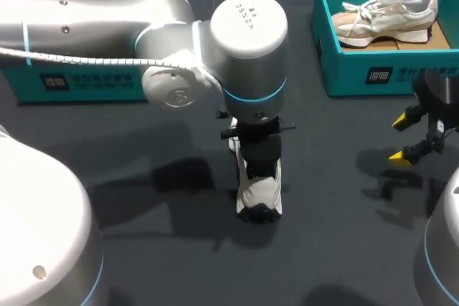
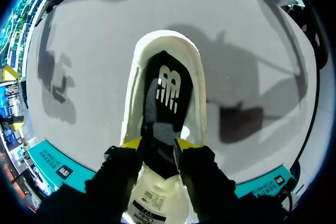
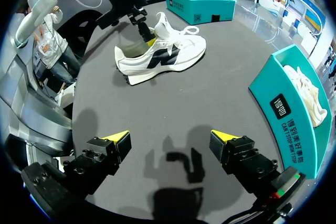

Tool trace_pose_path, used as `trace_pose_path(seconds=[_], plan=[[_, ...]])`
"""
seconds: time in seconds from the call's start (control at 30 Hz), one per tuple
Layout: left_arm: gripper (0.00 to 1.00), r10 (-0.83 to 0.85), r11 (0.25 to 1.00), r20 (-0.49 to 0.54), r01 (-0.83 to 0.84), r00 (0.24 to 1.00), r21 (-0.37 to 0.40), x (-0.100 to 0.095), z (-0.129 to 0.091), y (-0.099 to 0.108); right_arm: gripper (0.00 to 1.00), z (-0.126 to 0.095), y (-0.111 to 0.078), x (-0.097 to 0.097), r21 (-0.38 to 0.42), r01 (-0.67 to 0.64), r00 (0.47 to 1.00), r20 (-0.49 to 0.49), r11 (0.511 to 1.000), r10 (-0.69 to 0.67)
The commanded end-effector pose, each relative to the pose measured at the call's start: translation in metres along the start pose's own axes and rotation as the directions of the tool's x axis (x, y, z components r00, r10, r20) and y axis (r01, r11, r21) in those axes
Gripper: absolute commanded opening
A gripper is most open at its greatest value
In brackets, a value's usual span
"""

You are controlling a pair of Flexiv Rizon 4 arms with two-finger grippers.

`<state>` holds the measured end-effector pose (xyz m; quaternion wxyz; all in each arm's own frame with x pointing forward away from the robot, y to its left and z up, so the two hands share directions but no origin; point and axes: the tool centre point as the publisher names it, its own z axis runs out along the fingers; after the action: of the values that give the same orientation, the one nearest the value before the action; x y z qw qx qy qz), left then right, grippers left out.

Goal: Take the shoe out of the shoebox, open the shoe tongue, remove and reinsert the insole, then place the shoe into the shoebox

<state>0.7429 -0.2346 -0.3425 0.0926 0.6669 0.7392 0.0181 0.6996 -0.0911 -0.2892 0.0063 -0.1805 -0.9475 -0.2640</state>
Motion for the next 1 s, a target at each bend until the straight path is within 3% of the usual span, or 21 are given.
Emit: trace_pose_path(seconds=[0.03,0.2,0.33,0.47,1.0], plan=[[0.44,-0.002,1.0,-0.003,0.002,1.0,0.007,0.001,0.0,0.003,1.0,0.0,0.0,0.002,0.001,0.0,1.0,0.003,1.0,0.0],[0.52,-0.008,1.0,-0.01,0.008,1.0,0.015,0.001,0.002,0.005,1.0,0.0,0.0,0.002,0.001,0.0,1.0,0.003,1.0,0.0],[0.84,-0.001,0.999,-0.009,0.001,1.0,0.042,0.002,0.003,0.007,1.0,0.0,0.0,0.002,0.001,0.0,1.0,0.003,1.0,0.0],[1.0,0.009,0.998,-0.004,-0.009,1.0,0.065,0.001,0.004,0.009,1.0,0.0,0.0,0.002,0.001,0.0,1.0,0.003,1.0,0.0],[1.0,0.036,0.994,0.019,-0.037,0.999,0.105,-0.004,-0.005,0.019,1.0,0.0,0.0,0.002,0.001,0.0,1.0,0.003,1.0,0.0]])
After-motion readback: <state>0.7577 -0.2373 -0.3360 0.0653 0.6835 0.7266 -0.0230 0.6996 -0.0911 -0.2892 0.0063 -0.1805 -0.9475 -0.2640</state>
